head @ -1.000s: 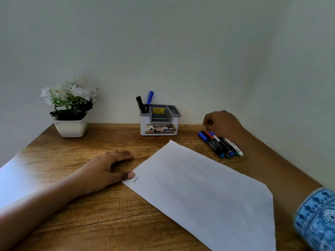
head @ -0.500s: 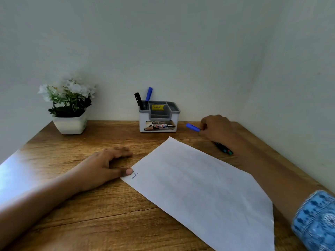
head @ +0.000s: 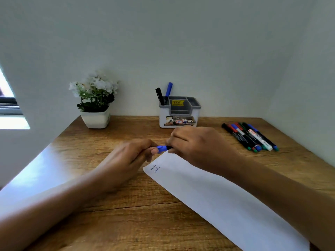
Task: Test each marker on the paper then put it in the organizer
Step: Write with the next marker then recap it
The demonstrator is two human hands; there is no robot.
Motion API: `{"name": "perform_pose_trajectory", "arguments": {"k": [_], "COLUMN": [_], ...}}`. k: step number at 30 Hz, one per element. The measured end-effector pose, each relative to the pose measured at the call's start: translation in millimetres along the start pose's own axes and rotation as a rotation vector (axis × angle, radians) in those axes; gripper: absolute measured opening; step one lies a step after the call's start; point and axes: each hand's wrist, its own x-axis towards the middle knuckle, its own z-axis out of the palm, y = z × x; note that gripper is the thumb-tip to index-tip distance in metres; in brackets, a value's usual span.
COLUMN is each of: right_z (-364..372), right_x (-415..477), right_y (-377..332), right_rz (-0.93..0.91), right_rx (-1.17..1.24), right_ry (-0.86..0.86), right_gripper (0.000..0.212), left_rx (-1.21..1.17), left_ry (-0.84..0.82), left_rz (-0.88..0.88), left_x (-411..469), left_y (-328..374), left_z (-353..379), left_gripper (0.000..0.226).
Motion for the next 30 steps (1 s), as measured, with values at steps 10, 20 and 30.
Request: {"name": "perform_pose_trajectory", "arguments": {"k": [10,20,30], "right_z": [-12.4,-21.1,-16.6], "right_x": [-0.5,-12.8,-9.6], "right_y": [25.0,62.9,20.5], "right_rz": [0.118,0.707,0.863], "right_rx": [0.246,1.170,1.831], "right_ry": [-0.024,-0.006,0.227], "right_gripper": [0.036,0.029,0.018], "left_rx": [0.285,0.185,0.062], "left_ry": [0.129,0.083,-0.050], "left_rz": [0.213,-0.006,-0.200], "left_x": [3.2,2.3,1.7], "left_y": [-10.0,-20.2,-28.6], "left_z": [-14.9,-5.1,-4.1], "left_gripper": [0.035,0.033,0.040]}}
